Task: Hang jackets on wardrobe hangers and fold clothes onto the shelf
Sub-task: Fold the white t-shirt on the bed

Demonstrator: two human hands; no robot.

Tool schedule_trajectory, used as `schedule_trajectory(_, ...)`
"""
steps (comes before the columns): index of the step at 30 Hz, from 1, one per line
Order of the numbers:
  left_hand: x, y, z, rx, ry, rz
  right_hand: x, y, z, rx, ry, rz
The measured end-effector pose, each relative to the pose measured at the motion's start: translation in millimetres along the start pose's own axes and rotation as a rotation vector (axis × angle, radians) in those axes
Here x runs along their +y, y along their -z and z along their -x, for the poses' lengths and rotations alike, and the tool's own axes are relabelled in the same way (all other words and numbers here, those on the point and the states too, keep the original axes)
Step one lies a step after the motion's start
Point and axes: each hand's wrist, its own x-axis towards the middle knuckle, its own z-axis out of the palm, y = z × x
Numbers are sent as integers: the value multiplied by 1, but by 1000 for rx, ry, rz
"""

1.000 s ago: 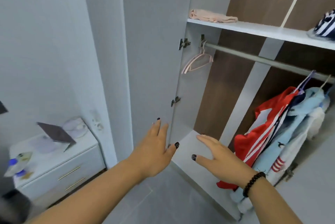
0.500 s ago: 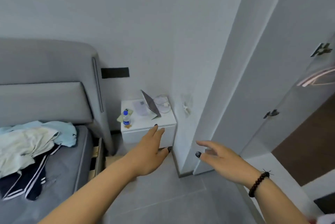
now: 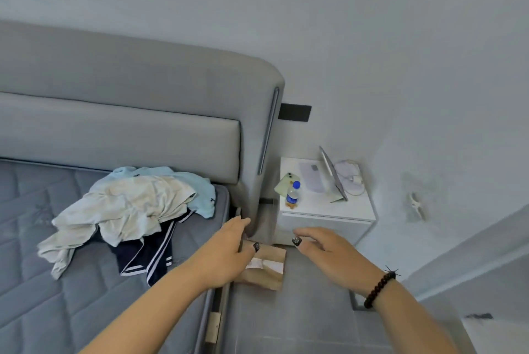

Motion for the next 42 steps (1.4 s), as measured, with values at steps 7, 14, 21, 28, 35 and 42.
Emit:
schedule_trajectory(7,-75,55,-14,31,131,75,-53,-38,-87,-97,27,22)
schedule_trajectory(14,-138,99,-60,97,245,137,-73,-62,-207,-178,63,84)
schedule_trajectory(21,-214,125,-156,69,445,203,-78,-94,-356,-305,-2,137)
schedule_trajectory(28,-298,113,-254,136,608,346,-69,-129,-477,-375,-42,164)
schedule_trajectory(35,-378,74,-309,604,1140,563,-46,-175,-534,-520,-55,199)
schedule_trajectory(42,-446,86,-313,732,1334,983,-16,-189,-542,-665,-43,298)
